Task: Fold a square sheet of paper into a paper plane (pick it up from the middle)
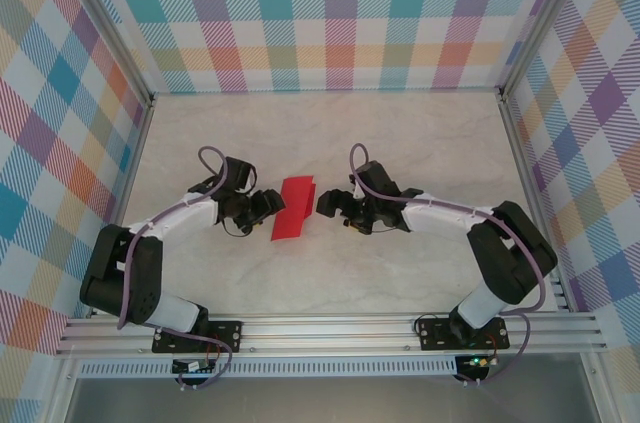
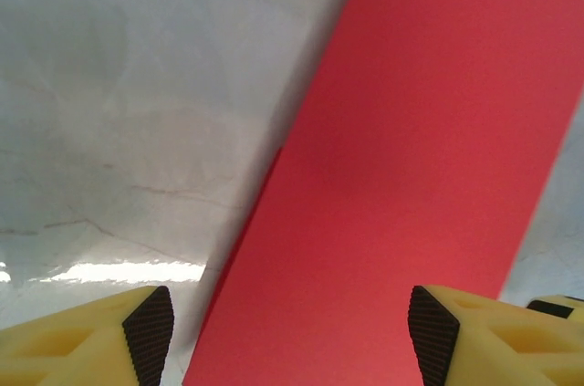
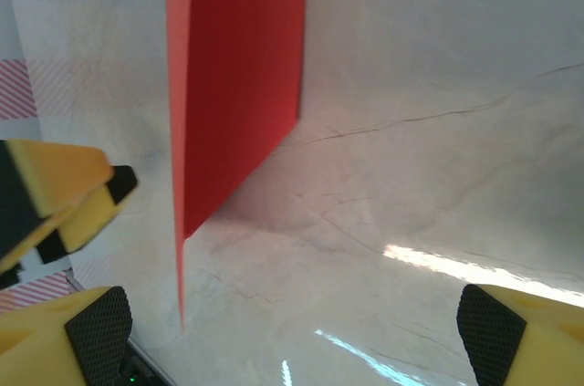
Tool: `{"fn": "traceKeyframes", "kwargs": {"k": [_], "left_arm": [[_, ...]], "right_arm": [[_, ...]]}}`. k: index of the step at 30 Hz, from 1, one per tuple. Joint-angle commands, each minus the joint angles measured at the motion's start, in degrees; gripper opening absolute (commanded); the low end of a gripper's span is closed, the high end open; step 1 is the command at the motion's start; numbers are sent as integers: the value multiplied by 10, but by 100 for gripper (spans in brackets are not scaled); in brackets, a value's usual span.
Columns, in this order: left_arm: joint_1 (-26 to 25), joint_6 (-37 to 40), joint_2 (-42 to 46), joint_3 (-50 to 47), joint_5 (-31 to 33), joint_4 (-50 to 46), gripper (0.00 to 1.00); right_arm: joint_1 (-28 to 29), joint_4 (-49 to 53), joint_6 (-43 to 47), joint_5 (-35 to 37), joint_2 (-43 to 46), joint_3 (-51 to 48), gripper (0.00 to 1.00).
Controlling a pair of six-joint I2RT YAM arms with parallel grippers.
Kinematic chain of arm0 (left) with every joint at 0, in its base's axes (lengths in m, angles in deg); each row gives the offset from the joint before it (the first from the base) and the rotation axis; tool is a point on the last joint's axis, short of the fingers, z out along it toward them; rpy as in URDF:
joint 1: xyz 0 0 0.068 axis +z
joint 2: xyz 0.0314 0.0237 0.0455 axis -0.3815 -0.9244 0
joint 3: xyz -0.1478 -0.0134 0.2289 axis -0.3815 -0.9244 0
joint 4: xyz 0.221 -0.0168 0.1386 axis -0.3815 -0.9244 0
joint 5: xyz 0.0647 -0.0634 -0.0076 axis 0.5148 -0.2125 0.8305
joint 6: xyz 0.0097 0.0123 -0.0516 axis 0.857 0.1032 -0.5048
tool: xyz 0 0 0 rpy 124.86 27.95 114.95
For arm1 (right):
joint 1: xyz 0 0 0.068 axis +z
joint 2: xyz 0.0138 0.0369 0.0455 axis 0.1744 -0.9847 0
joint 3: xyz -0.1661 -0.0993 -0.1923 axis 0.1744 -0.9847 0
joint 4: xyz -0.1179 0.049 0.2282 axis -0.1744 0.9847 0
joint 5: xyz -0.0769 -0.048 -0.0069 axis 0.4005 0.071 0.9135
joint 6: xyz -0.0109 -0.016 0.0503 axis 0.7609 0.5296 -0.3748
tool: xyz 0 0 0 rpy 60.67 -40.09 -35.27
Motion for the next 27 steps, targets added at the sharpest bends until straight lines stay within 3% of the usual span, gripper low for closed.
{"fn": "traceKeyframes", "kwargs": {"k": [1, 20, 27], "left_arm": [[5, -23, -13, -19, -39, 59, 72], [-29, -8, -50, -39, -128, 94, 64], [-55, -17, -64, -27, -158, 123, 64]], "right_arm": [[5, -33, -21, -25, -9, 21, 95], [5, -6, -13, -13, -13, 32, 94], [5, -9, -22, -21, -15, 25, 87]]}}
